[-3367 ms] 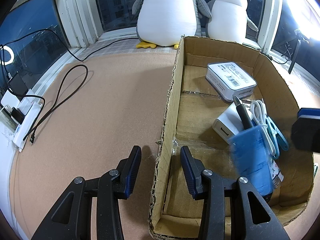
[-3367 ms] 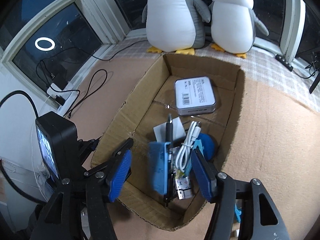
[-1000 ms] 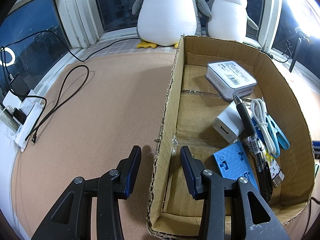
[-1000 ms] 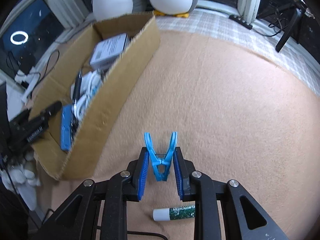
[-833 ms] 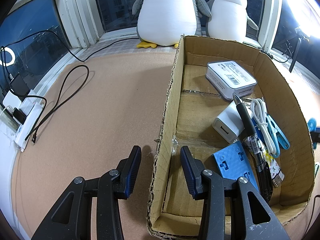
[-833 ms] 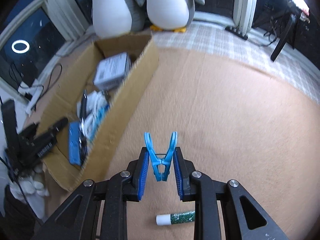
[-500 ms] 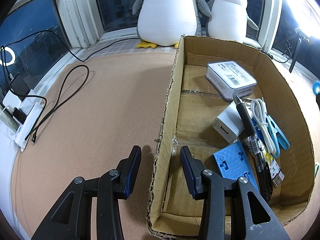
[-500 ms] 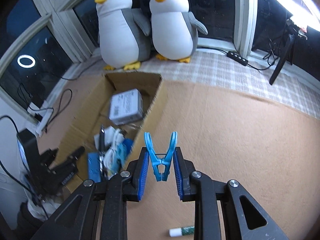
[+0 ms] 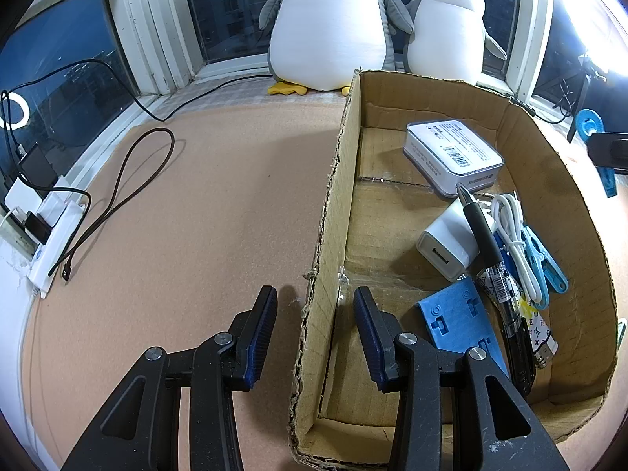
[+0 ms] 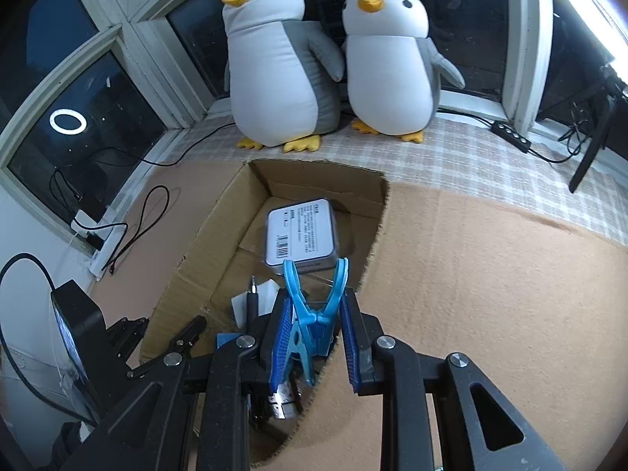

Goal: Organize rigid objects
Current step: 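Carry the blue clothespin into the box and open the right tool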

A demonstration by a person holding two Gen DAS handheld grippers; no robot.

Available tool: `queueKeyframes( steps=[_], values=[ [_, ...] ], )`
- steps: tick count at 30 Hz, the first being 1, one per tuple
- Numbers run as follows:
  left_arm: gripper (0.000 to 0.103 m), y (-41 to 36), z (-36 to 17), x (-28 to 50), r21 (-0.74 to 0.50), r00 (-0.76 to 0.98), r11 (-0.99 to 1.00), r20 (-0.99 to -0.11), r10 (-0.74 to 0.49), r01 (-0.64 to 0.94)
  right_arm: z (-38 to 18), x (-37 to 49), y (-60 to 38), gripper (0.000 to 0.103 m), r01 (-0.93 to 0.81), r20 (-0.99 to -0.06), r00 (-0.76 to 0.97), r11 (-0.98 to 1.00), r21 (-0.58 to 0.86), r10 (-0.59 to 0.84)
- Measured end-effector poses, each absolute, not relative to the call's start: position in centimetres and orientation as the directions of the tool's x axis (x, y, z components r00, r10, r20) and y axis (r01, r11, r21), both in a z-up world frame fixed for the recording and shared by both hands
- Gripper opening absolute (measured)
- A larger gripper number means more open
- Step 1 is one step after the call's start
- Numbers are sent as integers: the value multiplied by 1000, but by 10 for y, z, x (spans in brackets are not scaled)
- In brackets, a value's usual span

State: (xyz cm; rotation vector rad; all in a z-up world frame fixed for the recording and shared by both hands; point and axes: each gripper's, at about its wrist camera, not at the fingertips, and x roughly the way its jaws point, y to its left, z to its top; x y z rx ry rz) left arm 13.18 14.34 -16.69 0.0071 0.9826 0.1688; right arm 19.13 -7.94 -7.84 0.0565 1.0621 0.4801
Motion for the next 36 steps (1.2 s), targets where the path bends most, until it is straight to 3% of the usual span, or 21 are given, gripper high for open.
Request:
queueKeyframes(
  steps=[30,35,36],
  values=[
    [44,144,-167,132,83,543,987,-827,146,-138,-103,214,-47,23,-388,-867,352,898,208,353],
    [44,144,-167,131,82,544,987,-827,145,-139,-101,213,-51,45,-385,-860,353,895,224,367],
    [44,144,-167,132,82,543,987,-827,145,-139,-100,213,-51,45,-388,-860,354,894,223,368]
  ],
)
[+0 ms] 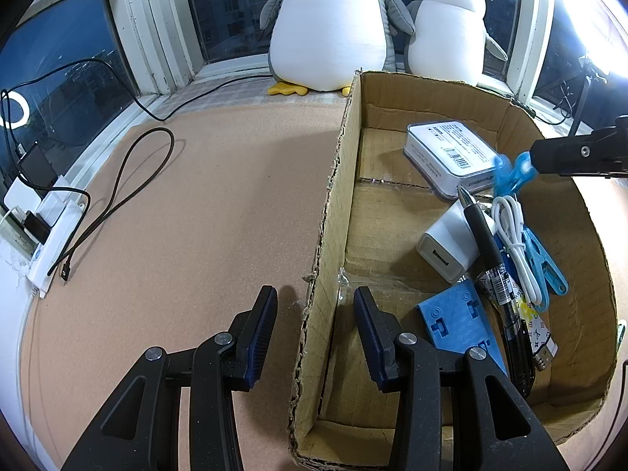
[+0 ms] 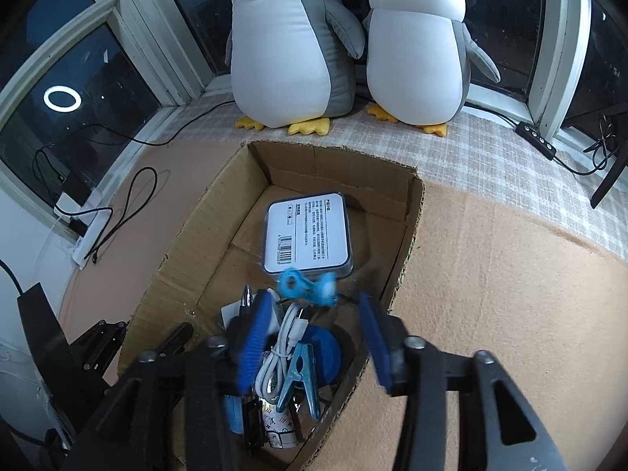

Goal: Organize rigid objects
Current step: 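Carry the blue clothespin into the box and open the right tool, then move the right tool to the glue stick and close on it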

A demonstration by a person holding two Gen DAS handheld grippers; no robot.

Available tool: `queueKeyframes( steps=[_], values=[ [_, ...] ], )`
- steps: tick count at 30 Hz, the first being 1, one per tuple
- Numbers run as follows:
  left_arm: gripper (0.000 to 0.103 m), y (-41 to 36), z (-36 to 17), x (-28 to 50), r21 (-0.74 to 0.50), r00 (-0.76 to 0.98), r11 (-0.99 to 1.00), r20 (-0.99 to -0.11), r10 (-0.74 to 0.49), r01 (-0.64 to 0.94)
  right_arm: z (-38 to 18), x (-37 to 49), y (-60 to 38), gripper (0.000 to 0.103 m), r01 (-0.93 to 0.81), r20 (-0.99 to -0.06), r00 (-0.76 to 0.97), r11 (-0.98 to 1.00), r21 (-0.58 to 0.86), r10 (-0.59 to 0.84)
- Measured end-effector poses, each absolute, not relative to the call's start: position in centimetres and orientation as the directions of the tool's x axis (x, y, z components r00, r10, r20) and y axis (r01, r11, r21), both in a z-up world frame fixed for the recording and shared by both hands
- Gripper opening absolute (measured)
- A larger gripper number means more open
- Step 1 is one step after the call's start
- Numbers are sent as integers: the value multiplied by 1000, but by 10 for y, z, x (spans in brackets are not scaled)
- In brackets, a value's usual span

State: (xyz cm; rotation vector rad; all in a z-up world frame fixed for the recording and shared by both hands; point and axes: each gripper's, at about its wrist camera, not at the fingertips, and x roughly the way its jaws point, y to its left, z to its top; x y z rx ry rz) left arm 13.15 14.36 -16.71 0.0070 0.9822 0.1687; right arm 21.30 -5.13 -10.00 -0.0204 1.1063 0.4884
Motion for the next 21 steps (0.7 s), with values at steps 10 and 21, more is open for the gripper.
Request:
queueKeyframes(
  steps=[10,21],
  values=[
    [44,143,-167,132,82,544,987,-827,145,-138,-74,194,-74,45,-385,-850,371,895,226,374],
    [44,142,-166,135,92,542,988,-828,144,-122,-39,132,-147,45,-220,-842,420,938,268,339]
  ],
)
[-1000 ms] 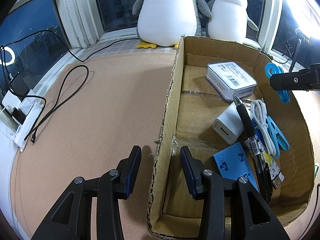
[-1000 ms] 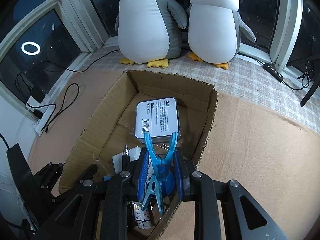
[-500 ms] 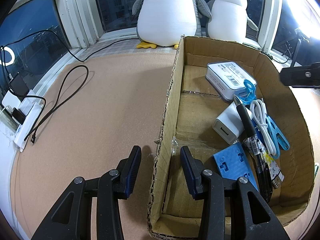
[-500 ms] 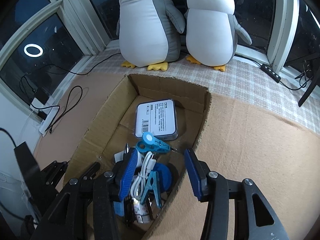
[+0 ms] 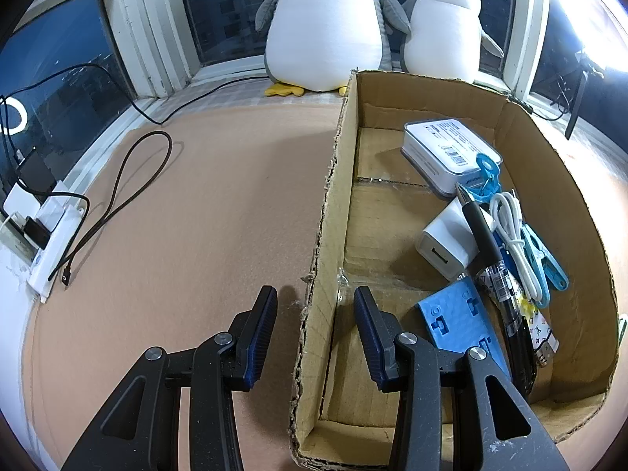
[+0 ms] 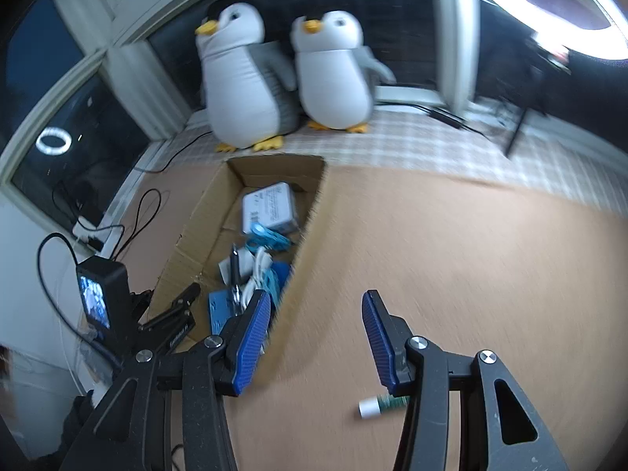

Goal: Organize rigid objects
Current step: 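Move the right tool to the glue stick and close on it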

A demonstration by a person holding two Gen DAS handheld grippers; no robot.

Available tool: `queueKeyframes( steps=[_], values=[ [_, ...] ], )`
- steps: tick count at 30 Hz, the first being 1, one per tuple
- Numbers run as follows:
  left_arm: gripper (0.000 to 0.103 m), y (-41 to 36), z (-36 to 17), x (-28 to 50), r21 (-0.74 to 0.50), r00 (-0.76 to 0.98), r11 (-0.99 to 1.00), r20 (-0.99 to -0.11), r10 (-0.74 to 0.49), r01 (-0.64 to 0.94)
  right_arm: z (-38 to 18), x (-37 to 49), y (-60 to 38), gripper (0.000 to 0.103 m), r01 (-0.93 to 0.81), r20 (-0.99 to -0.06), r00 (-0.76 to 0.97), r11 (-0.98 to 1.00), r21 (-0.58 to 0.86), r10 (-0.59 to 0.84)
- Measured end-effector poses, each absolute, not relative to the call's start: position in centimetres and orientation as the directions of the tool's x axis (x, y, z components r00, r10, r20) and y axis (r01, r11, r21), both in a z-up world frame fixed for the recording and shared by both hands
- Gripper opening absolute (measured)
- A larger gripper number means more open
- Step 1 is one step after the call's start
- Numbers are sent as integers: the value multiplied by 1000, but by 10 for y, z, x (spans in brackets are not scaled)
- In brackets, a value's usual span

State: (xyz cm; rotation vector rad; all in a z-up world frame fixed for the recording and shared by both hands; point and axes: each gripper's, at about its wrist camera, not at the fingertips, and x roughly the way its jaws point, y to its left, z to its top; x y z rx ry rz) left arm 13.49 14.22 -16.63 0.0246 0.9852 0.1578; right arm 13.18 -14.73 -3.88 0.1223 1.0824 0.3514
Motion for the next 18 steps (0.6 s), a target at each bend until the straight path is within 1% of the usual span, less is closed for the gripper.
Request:
queueKeyframes(
  steps=[5,13,18],
  values=[
    [44,140,-165,135,104,533,990,-835,139,-94,-39,105,-175,45,-110,-853,426,953,282,301],
    [44,139,-165,133,107,529,993,-841,115,-46,-75,83,-213,45,115,-873,383,922,370,303],
    [44,140,-165,133,95,531,995,-842,96,-29,-99,83,-213,45,192,-887,355,906,377,294]
  ],
)
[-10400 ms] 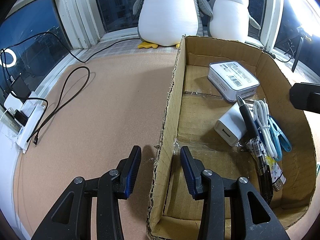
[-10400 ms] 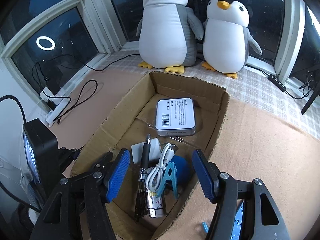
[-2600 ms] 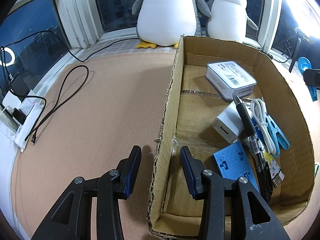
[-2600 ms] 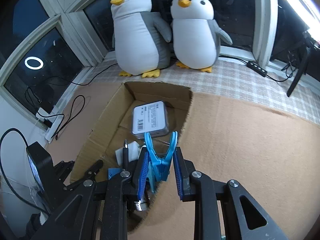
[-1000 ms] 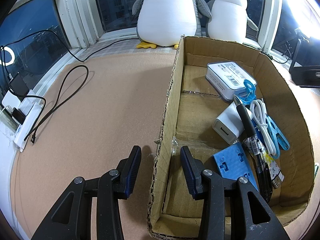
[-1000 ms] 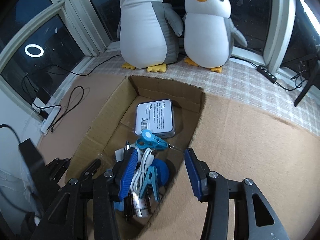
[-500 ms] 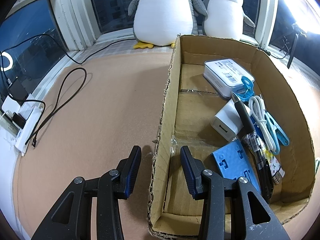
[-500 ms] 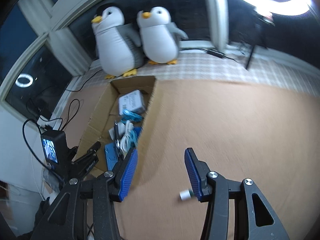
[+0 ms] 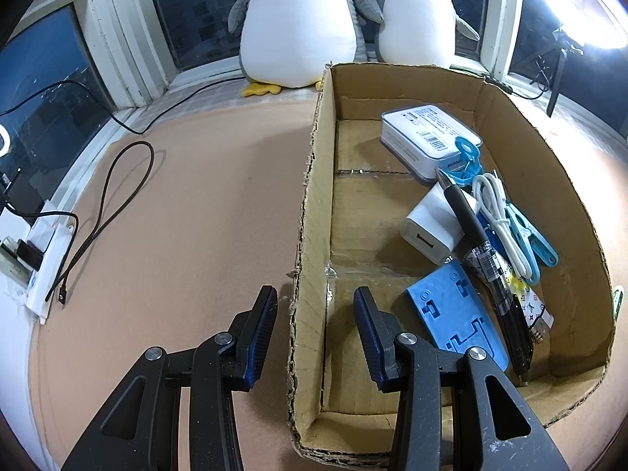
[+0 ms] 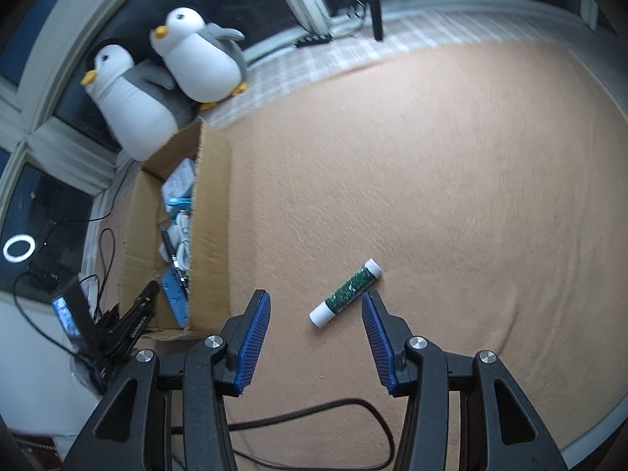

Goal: Organize rigid objects
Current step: 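Move the right tool to the glue stick and close on it, then carry the glue stick into the box and open the right tool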

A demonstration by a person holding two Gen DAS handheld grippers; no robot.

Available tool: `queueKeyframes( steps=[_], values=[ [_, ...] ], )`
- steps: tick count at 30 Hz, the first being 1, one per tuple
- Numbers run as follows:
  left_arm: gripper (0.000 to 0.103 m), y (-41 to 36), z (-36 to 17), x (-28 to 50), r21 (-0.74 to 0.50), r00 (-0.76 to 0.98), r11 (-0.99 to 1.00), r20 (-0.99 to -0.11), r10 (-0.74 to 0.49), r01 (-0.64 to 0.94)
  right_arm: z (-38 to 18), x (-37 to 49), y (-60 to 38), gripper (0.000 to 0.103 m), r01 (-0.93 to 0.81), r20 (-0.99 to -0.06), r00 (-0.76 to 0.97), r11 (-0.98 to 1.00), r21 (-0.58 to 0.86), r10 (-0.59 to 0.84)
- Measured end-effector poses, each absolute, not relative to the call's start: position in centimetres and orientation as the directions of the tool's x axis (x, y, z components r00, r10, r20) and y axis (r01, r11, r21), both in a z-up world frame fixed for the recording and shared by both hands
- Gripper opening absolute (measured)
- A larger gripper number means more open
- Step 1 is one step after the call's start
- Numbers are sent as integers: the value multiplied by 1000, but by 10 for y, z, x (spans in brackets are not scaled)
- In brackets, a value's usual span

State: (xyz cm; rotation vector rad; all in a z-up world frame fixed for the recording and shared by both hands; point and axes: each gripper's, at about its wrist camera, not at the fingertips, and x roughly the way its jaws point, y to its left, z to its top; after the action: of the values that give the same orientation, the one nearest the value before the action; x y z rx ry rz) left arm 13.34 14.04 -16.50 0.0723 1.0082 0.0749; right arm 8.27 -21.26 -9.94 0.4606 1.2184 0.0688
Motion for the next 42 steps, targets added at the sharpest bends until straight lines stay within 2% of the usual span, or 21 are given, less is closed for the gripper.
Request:
queueKeyframes(
  steps=[4,11,27,35,42],
  values=[
    [44,142,-165,134,86,529,996,-844,85,-22,-117,91,-206,43,219,-906,330,912,348,266],
    [44,144,-165,134,63,529,998,-846,64,-20,-148,107,-197,34,271,-938,255,914,302,235],
    [44,145,-166,133,42,532,999,-846,45,-17,-162,121,-193,32,303,-954,222,915,265,203],
    [44,145,-166,134,35,531,999,-846,43,-25,-160,136,-178,20,198,-972,201,966,166,126],
    [44,145,-166,134,29,530,999,-847,43,-35,-160,131,-153,19,18,-978,202,998,63,58]
  ],
)
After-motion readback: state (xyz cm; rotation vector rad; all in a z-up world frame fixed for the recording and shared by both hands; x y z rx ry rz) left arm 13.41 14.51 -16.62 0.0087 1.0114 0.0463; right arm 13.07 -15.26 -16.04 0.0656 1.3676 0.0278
